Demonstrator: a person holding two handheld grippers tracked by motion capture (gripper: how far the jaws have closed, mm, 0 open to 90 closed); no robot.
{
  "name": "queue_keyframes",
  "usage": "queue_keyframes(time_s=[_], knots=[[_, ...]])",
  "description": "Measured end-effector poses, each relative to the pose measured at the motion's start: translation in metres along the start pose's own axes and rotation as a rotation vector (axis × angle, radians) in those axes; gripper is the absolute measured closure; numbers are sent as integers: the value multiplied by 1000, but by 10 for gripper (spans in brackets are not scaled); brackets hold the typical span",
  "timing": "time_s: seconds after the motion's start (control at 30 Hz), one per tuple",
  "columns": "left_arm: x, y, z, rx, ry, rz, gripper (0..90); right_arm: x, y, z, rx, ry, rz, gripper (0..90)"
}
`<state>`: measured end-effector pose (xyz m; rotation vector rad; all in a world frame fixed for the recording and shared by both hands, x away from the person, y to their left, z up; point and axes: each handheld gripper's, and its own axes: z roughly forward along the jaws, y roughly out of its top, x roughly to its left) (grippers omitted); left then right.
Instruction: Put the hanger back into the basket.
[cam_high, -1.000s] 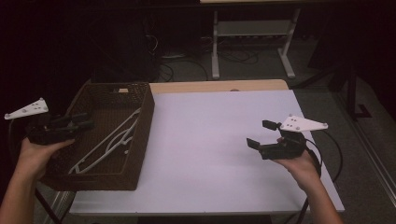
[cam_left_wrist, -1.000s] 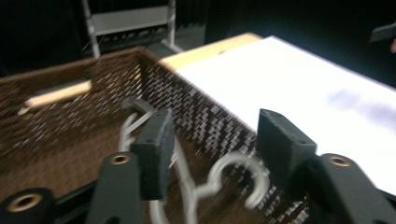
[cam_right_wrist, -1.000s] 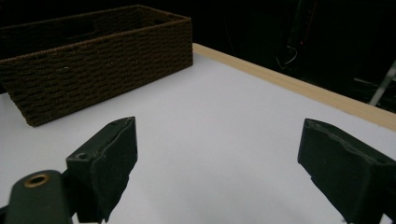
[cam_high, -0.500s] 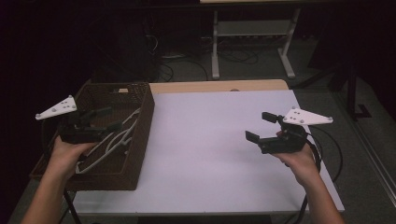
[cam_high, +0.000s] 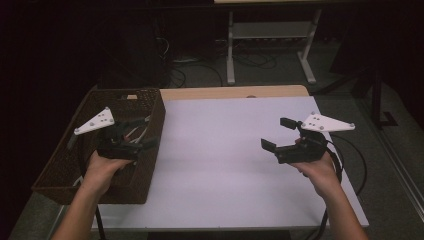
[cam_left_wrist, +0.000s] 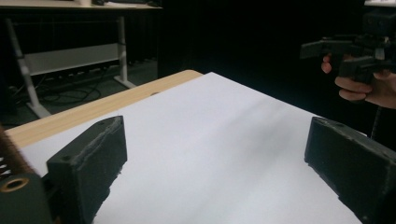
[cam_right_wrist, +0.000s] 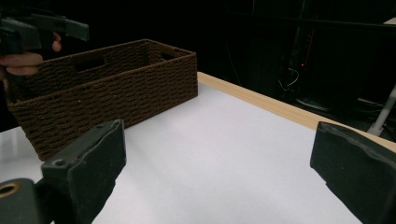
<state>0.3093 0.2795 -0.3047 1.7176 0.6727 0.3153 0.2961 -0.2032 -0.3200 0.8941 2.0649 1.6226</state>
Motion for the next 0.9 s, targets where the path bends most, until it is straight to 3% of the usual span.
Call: queue_keyframes(time_s=[0.43,0.9], knots=[[-8,-19,12,-64,-9,-19,0,-3,2,-5,-26,-7,16,20],[-7,-23,11,-62,-12,-20,0,-3,1,-5,-25,-7,14,20]])
